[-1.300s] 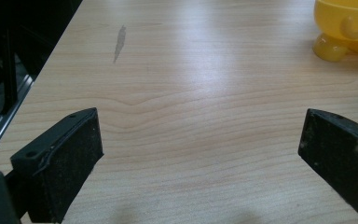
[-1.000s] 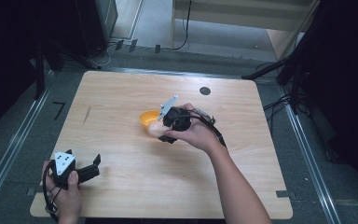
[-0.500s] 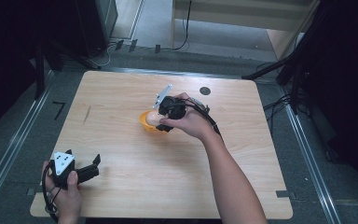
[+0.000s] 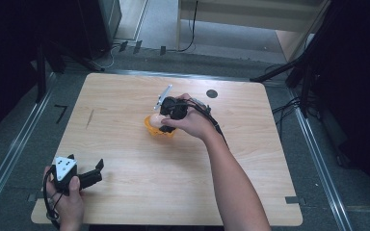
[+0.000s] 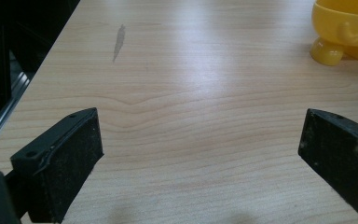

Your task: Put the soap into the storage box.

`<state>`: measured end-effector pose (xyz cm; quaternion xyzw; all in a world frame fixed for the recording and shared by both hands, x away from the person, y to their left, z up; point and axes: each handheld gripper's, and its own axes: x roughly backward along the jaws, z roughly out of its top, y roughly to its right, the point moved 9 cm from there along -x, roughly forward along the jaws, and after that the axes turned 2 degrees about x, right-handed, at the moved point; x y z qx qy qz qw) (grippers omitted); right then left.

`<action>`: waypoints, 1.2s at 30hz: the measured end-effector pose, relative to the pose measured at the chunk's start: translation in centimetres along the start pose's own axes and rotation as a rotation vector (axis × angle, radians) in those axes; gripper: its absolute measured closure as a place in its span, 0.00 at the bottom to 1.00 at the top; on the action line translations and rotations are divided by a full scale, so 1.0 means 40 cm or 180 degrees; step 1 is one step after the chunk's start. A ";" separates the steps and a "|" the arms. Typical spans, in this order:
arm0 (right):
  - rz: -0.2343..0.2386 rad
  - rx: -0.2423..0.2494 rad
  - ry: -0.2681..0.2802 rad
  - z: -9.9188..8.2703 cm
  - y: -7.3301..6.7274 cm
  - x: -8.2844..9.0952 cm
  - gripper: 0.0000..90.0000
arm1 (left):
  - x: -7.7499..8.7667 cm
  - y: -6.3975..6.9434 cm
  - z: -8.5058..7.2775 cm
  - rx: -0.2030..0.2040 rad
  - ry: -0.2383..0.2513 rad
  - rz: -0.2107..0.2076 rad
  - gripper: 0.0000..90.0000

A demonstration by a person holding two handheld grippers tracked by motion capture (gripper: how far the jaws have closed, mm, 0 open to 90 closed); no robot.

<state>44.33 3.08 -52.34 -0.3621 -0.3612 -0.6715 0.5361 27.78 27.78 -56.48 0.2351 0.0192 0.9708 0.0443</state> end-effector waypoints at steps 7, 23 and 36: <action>0.0003 0.0005 -0.0058 -0.008 0.005 -0.014 0.36 | 0.000 0.001 0.000 -0.0001 -0.0004 0.0006 0.00; -0.0036 -0.0106 0.0195 -0.005 0.012 0.001 0.25 | 0.000 0.001 0.000 -0.0003 0.0005 0.0006 0.00; -0.0065 -0.0296 0.0270 -0.057 0.010 0.032 0.25 | -0.001 0.002 -0.001 -0.0022 -0.0022 0.0008 0.00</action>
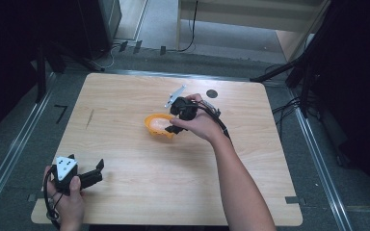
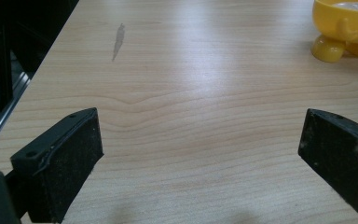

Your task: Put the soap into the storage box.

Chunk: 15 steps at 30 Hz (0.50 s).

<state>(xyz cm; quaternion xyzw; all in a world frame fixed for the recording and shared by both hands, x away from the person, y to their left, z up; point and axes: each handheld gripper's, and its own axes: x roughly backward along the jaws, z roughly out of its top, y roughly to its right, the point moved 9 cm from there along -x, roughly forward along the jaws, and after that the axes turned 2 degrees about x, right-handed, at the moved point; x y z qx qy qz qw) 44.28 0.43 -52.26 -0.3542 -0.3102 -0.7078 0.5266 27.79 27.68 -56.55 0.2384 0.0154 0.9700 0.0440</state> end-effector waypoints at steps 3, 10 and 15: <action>-0.0002 -0.0030 0.0013 -0.017 -0.002 0.007 0.25 | 0.000 0.000 0.000 -0.0012 -0.0005 -0.0002 0.00; -0.0036 -0.0111 0.0055 -0.062 -0.003 0.042 0.25 | -0.001 0.001 -0.001 -0.0035 -0.0014 0.0015 0.00; -0.0060 -0.0205 0.0055 -0.102 -0.003 0.061 0.24 | -0.001 0.002 -0.001 -0.0043 -0.0013 0.0017 0.00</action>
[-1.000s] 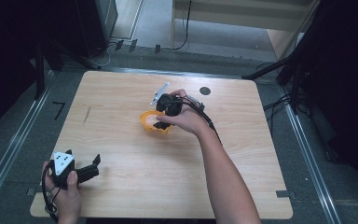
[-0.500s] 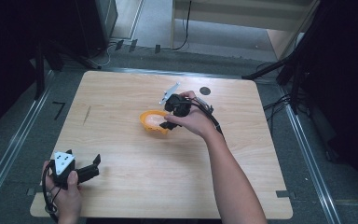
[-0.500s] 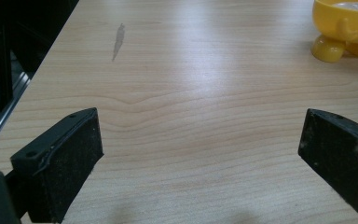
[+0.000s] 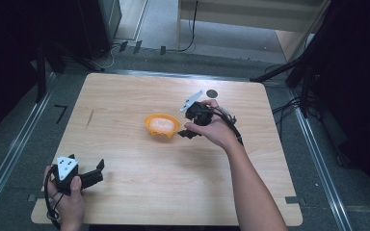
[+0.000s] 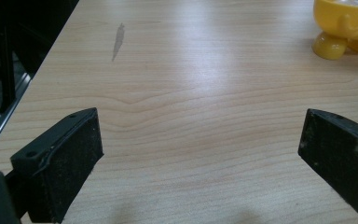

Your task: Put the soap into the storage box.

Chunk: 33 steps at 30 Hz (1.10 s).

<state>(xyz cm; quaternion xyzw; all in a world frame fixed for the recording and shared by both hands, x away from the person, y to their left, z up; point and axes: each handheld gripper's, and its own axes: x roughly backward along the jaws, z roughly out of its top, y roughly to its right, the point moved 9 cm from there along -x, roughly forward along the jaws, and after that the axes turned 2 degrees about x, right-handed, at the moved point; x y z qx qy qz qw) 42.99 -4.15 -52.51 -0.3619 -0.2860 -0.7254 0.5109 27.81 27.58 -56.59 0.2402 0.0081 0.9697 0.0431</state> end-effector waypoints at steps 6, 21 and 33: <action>-0.0035 -0.0114 0.0055 -0.049 0.000 0.015 0.24 | 0.000 0.000 0.000 -0.0015 -0.0009 0.0013 0.00; -0.0160 -0.0258 0.0088 -0.157 -0.012 0.042 0.22 | 0.000 0.000 0.000 -0.0026 -0.0008 0.0008 0.00; -0.0197 -0.0400 0.0129 -0.240 -0.041 0.071 0.16 | 0.000 0.000 0.000 -0.0027 -0.0009 0.0008 0.00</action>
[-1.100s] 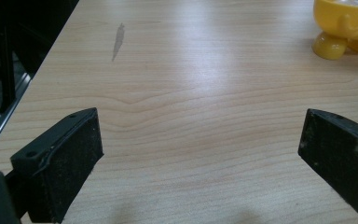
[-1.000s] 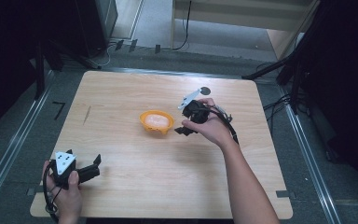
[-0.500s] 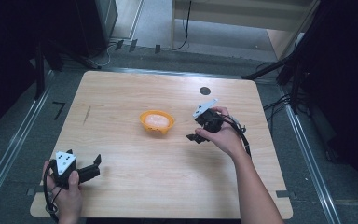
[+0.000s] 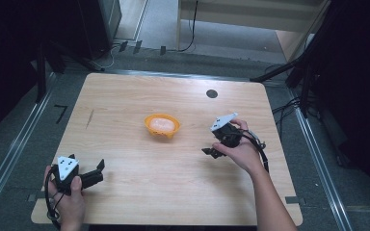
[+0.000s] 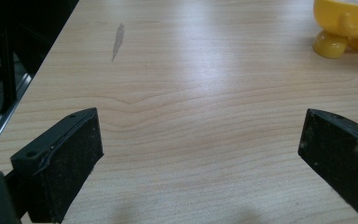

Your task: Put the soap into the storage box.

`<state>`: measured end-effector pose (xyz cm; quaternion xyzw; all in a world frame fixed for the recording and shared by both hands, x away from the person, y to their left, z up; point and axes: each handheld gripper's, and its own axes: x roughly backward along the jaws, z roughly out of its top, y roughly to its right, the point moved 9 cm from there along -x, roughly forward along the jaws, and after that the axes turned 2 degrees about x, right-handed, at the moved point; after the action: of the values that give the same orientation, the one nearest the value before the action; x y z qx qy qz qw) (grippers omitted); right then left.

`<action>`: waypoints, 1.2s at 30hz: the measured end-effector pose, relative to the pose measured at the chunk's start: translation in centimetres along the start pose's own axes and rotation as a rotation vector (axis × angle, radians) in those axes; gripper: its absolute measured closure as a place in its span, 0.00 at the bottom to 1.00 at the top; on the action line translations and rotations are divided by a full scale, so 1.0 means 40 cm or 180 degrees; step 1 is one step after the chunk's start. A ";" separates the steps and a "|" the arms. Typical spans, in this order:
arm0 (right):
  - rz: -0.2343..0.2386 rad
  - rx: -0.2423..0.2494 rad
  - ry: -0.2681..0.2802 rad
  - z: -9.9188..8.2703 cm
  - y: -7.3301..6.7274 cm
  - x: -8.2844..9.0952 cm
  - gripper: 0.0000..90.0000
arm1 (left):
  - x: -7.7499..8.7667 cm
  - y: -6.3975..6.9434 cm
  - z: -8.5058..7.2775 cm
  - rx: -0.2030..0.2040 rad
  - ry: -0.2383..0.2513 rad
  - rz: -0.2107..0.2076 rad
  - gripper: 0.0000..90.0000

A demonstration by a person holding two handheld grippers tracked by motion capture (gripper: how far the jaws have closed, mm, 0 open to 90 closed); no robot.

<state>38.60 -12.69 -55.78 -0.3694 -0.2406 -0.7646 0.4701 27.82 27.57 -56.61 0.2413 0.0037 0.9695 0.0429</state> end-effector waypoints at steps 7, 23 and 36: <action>-0.0047 -0.0149 0.0039 -0.049 -0.001 0.015 0.15 | 0.000 0.000 0.000 0.0000 0.0000 -0.0002 0.00; -0.0147 -0.0450 0.0272 -0.174 -0.006 0.042 0.14 | 0.000 0.001 0.000 -0.0008 0.0006 0.0007 0.00; -0.0351 -0.0693 0.0529 -0.264 -0.002 0.088 0.14 | 0.002 0.000 0.000 0.0027 0.0010 -0.0018 0.00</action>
<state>33.95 -22.11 -59.45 -0.3399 -0.1363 -0.8388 0.4029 27.74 27.59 -56.56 0.2400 0.0085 0.9697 0.0446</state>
